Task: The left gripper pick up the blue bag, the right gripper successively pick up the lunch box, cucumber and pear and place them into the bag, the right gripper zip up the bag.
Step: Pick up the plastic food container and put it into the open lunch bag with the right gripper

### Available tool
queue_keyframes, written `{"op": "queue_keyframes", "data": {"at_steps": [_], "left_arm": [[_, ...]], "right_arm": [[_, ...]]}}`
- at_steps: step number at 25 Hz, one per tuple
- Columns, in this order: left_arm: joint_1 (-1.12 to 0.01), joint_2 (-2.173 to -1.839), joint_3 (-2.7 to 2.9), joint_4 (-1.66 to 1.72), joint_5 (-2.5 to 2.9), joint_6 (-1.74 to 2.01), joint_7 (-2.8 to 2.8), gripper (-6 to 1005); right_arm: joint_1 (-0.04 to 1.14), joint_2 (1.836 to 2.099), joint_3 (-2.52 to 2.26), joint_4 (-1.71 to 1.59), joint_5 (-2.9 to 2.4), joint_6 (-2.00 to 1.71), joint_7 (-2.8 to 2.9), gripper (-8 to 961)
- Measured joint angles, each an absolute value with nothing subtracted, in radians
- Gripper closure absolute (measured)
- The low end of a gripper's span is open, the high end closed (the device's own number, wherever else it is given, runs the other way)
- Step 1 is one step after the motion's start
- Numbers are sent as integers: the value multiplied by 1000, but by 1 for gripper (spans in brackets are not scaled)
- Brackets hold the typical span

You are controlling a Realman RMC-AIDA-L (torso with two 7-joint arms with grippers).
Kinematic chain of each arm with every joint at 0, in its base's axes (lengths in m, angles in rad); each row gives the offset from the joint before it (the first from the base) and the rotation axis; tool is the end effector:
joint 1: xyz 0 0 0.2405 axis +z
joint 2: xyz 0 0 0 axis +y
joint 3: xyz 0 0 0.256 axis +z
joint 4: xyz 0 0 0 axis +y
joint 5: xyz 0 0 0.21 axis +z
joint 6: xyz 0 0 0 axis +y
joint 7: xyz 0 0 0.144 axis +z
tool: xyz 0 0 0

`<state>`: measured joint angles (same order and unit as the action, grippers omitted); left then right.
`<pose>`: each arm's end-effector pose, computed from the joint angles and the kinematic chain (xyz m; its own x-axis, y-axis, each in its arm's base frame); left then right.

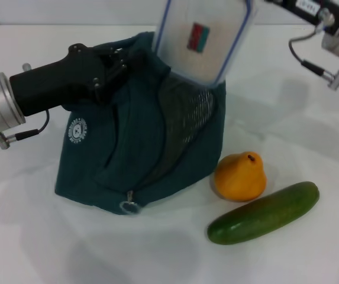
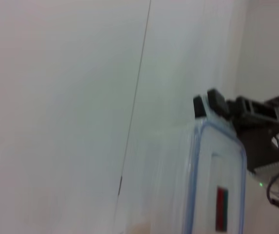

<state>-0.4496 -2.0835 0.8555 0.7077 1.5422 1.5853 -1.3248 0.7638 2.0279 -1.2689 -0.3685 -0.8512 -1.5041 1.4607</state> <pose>-0.2285 0.3310 0.0231 0.6426 0.1519 0.7510 0.4183 -0.8907 -0.1778 0.1267 0.3872 0.0043 0.2853 -0.3350 -0.8980 -0.4302 -0.8820 0.1924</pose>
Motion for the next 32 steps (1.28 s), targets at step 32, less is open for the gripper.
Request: {"op": "queue_keyframes", "data": {"at_steps": [32], "left_arm": [[-508, -2086, 854, 562, 1480, 1564, -1310, 955]], "right_arm": [[715, 2028, -1590, -357, -543, -1366, 1340, 796]]}}
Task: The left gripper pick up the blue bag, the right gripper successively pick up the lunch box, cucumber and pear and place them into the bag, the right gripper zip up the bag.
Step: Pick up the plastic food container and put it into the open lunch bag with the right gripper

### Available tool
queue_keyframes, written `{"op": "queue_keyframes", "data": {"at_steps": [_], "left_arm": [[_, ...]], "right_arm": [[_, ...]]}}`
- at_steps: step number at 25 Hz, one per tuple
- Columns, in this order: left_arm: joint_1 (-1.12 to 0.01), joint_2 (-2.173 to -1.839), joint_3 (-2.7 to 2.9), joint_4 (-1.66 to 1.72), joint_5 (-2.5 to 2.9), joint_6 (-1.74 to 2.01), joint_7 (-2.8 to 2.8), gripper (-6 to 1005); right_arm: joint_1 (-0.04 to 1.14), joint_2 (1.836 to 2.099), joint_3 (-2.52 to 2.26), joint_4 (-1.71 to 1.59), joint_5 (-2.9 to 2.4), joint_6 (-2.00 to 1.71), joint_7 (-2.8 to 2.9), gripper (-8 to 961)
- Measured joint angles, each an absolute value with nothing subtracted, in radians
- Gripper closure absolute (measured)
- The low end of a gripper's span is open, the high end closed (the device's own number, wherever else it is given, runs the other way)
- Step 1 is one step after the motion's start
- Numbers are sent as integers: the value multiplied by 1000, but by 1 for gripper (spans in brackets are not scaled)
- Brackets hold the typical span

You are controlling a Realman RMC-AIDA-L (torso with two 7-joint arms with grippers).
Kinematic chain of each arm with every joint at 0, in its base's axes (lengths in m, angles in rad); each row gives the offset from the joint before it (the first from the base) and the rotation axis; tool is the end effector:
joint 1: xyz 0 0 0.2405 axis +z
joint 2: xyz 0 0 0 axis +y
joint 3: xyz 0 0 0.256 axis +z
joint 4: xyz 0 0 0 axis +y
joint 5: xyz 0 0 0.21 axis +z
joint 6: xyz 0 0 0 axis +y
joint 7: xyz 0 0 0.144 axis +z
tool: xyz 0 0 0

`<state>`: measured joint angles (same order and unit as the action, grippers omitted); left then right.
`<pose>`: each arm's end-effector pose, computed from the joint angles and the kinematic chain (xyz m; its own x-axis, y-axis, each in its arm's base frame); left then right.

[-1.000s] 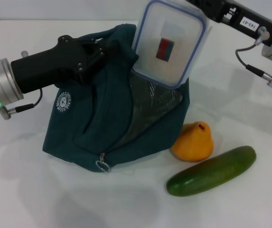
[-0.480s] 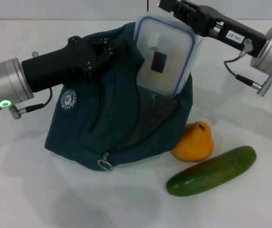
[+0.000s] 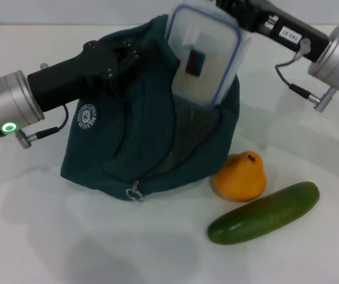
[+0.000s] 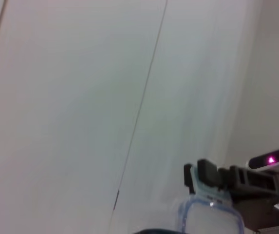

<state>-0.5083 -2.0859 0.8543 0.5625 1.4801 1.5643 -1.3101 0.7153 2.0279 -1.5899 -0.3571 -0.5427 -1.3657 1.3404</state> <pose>-0.2222 0.3382 0.0064 0.5577 0.2088 0.8033 0.4748 -0.8741 -0.1024 0.1431 0.3831 -0.0215 0.2957 -0.3334 -0.8952 -0.5243 -0.8400 0.1397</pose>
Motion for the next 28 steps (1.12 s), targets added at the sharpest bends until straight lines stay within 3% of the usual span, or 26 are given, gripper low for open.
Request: {"op": "queue_keyframes", "data": {"at_steps": [28], "left_arm": [[-503, -2089, 858, 453, 1402, 1553, -1309, 955]], "right_arm": [[679, 2028, -2049, -378, 41, -1230, 1298, 747]]}}
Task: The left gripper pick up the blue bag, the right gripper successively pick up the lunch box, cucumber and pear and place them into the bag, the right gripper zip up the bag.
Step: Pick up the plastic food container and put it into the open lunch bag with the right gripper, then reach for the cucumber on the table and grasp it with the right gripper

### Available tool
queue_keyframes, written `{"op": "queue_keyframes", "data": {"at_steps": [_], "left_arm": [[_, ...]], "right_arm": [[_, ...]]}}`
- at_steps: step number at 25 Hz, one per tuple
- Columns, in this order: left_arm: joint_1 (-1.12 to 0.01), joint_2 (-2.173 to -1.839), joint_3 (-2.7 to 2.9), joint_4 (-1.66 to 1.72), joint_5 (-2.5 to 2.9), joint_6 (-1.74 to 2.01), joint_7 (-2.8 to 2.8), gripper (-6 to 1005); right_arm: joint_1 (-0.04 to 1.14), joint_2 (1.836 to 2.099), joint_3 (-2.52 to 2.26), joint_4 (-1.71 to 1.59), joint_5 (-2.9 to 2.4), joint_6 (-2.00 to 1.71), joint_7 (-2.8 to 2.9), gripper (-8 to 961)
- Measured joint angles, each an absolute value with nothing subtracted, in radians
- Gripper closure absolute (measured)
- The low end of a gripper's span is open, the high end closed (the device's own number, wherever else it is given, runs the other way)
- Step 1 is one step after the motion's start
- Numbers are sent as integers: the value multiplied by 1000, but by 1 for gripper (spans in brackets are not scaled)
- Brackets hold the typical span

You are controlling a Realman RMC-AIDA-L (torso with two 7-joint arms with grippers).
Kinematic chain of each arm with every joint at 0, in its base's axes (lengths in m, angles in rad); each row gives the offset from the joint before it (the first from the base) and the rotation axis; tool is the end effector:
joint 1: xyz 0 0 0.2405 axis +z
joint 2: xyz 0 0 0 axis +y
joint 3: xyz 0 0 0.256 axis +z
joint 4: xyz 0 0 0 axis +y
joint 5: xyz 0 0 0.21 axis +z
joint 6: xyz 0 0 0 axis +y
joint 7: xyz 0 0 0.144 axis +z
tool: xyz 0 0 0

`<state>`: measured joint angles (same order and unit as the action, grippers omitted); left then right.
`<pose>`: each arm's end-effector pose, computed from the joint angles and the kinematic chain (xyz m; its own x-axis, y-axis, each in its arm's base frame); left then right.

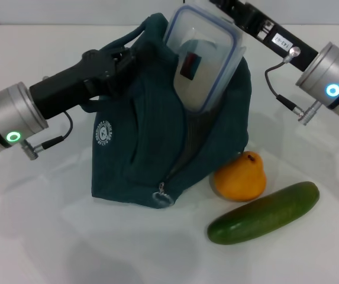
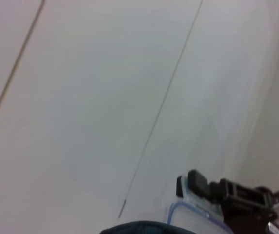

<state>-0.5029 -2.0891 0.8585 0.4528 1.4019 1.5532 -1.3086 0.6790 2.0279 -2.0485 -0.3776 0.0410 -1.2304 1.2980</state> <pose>-0.2316 0.3324 -0.0039 0.4533 0.2751 0.8478 0.5629 -0.8258 -0.0331 0.1532 0.3793 -0.0431 0.1286 -0.4134 -0.9014 -0.6605 -0.7137 0.2331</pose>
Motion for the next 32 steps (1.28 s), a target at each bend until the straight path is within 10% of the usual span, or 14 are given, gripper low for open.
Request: {"op": "queue_keyframes", "data": {"at_steps": [24, 32], "left_arm": [[-490, -2085, 854, 425, 1344, 1552, -1302, 954], [-464, -2083, 854, 433, 1344, 1553, -1304, 954]], "right_arm": [[720, 2027, -2144, -364, 34, -1199, 1240, 705], [700, 1986, -2074, -372, -60, -1269, 1111, 416]]}}
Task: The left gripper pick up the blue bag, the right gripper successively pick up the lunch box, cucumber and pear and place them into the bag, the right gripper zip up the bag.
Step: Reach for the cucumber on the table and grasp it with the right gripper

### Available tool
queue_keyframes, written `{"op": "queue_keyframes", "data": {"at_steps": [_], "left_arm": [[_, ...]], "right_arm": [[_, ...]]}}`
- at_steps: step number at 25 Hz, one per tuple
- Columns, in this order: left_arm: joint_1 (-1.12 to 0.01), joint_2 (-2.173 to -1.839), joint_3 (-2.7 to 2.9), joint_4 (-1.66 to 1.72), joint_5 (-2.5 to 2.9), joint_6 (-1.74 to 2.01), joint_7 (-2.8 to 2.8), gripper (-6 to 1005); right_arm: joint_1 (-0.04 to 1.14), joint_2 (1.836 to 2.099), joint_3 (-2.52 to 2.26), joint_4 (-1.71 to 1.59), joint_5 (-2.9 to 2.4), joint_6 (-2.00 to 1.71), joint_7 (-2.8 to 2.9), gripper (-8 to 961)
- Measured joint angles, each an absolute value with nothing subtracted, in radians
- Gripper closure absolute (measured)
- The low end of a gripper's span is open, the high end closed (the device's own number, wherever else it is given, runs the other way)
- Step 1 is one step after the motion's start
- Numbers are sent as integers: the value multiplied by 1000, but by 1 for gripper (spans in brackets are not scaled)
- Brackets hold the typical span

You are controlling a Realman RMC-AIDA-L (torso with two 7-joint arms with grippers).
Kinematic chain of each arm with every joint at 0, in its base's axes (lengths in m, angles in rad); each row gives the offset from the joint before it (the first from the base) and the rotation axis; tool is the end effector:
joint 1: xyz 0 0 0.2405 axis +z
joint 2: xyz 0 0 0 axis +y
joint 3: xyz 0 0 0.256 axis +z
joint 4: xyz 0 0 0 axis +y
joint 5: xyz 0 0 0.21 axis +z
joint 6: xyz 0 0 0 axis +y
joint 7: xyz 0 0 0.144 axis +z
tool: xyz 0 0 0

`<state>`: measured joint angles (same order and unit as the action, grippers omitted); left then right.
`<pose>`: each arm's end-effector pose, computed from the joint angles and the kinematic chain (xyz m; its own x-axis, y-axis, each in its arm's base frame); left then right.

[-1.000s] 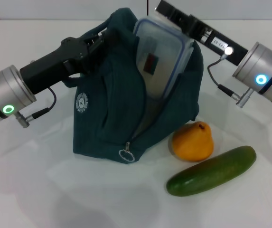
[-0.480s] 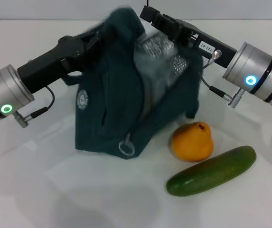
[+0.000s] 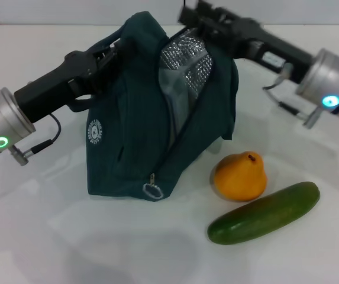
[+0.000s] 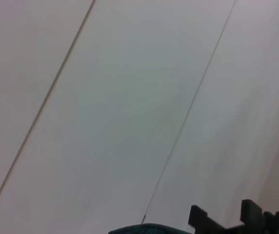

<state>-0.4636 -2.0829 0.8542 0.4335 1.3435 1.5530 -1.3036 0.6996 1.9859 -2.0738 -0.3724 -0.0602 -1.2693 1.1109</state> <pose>-0.2460 0.3261 0.0030 0.3987 0.2707 0.8762 0.6156 -0.7872 -0.0370 0.1527 0.3750 -0.0411 0.3724 -0.2664 -0.8890 -0.5372 -0.8430 0.0276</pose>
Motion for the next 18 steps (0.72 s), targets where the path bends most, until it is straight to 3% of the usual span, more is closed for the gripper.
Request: {"op": "queue_keyframes", "data": {"at_steps": [3, 7, 12, 18], "left_arm": [[-459, -2083, 848, 434, 1343, 1553, -1302, 954], [-457, -2081, 843, 434, 1343, 1553, -1302, 954], [-438, -2067, 839, 434, 1344, 1540, -1295, 954], [-411, -2065, 813, 432, 1348, 1528, -1251, 955]], "right_arm": [[662, 1960, -1950, -385, -167, -1278, 1111, 280], [547, 1917, -1743, -526, -374, -1286, 1120, 271], [453, 1916, -1555, -737, -684, -1301, 1173, 260], [426, 1923, -1346, -994, -1133, -1376, 1409, 213]]}}
